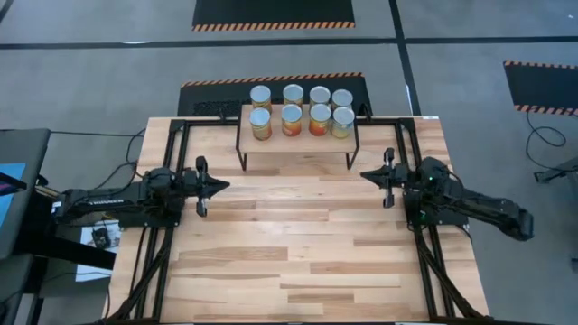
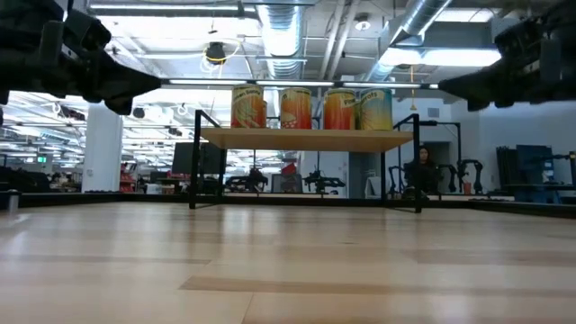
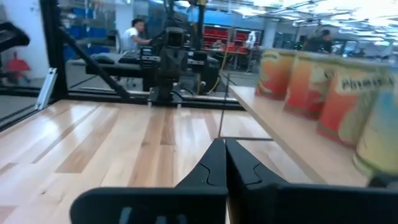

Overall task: Pick and place cans onto a shelf
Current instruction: Return to Home Position

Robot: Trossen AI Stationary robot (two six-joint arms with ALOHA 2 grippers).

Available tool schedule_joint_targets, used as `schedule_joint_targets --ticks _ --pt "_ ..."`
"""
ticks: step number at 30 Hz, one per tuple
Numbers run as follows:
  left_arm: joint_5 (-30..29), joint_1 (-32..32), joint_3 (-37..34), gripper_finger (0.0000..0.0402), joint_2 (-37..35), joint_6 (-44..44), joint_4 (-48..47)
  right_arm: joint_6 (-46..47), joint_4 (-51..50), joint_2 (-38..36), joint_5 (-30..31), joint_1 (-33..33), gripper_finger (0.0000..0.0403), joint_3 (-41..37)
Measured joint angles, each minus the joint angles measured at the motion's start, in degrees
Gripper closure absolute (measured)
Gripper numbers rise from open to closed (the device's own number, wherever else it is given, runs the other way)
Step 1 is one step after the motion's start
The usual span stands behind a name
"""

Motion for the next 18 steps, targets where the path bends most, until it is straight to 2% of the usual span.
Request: schedule_joint_targets --ticks 5,9,11,15,18 --pt "-2.7 0.0 0.0 0.0401 -7.2 0.2 -7.0 2.6 -4.0 -6.3 0.1 -2.7 0.0399 -1.8" --pt "-2.6 0.0 0.0 0.0401 -11.4 -1.0 -8.2 5.5 -3.3 -7.4 0.8 -3.5 0.0399 -1.8" --pt "-2.8 0.0 0.0 0.0401 -11.1 -1.3 -8.3 7.0 -2.9 -7.5 5.0 -2.9 0.04 -1.8" --pt "-4.6 0.0 -0.1 0.0401 -10.7 -4.1 -8.6 10.2 -3.0 -7.4 18.9 0.7 0.04 -1.9" --pt "-4.9 0.0 -0.1 0.0401 -11.1 -4.5 -8.0 8.5 -2.3 -7.4 23.7 4.6 0.04 -1.9"
